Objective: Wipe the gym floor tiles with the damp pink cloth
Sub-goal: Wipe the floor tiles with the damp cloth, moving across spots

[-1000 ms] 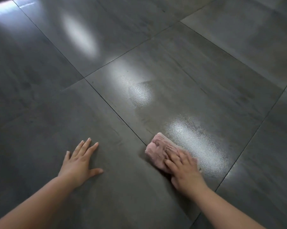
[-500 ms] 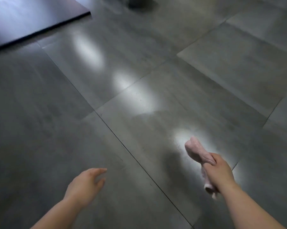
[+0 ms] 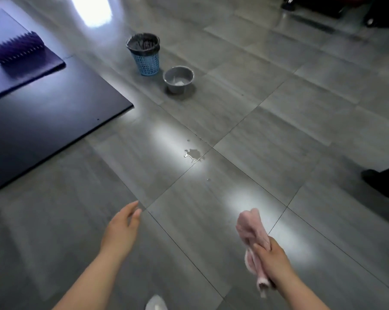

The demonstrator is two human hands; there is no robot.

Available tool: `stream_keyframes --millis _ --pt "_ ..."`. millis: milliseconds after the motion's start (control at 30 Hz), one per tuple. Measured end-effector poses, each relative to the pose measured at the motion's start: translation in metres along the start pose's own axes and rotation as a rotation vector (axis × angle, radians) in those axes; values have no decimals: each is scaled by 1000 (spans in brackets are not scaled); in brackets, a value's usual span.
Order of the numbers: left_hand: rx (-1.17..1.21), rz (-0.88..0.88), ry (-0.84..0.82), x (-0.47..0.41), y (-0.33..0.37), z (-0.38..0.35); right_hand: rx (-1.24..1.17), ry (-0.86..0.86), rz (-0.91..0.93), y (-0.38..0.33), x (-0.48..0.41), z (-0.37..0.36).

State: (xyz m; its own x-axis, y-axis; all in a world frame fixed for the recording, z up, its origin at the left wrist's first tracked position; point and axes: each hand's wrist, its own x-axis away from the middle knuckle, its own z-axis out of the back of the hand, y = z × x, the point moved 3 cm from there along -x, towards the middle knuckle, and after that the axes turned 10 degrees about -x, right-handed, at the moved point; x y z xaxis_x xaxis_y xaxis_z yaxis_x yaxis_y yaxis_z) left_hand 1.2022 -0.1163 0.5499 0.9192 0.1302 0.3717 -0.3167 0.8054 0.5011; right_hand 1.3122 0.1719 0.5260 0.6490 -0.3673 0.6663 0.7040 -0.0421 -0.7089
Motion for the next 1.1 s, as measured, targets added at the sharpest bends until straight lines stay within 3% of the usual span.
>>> stream_keyframes --millis 133,333,500,767,933,1100 --pt "-87 -79 -58 -40 15 38 45 76 -6 -36 -9 -6" --pt "-283 -167 -108 -170 33 98 -1 196 -42 -106 -70 -44" --pt "-376 -215 -209 -272 73 93 -98 256 -128 -148 -142 -82" --pt "-462 -296 -383 -417 113 -3 -92 291 -181 -180 -314 -115" --pt "-619 -345 -491 -551 97 -95 63 341 -177 -152 -467 -147" --pt "-781 -440 -456 -678 59 -203 209 392 -157 -91 -617 -193"
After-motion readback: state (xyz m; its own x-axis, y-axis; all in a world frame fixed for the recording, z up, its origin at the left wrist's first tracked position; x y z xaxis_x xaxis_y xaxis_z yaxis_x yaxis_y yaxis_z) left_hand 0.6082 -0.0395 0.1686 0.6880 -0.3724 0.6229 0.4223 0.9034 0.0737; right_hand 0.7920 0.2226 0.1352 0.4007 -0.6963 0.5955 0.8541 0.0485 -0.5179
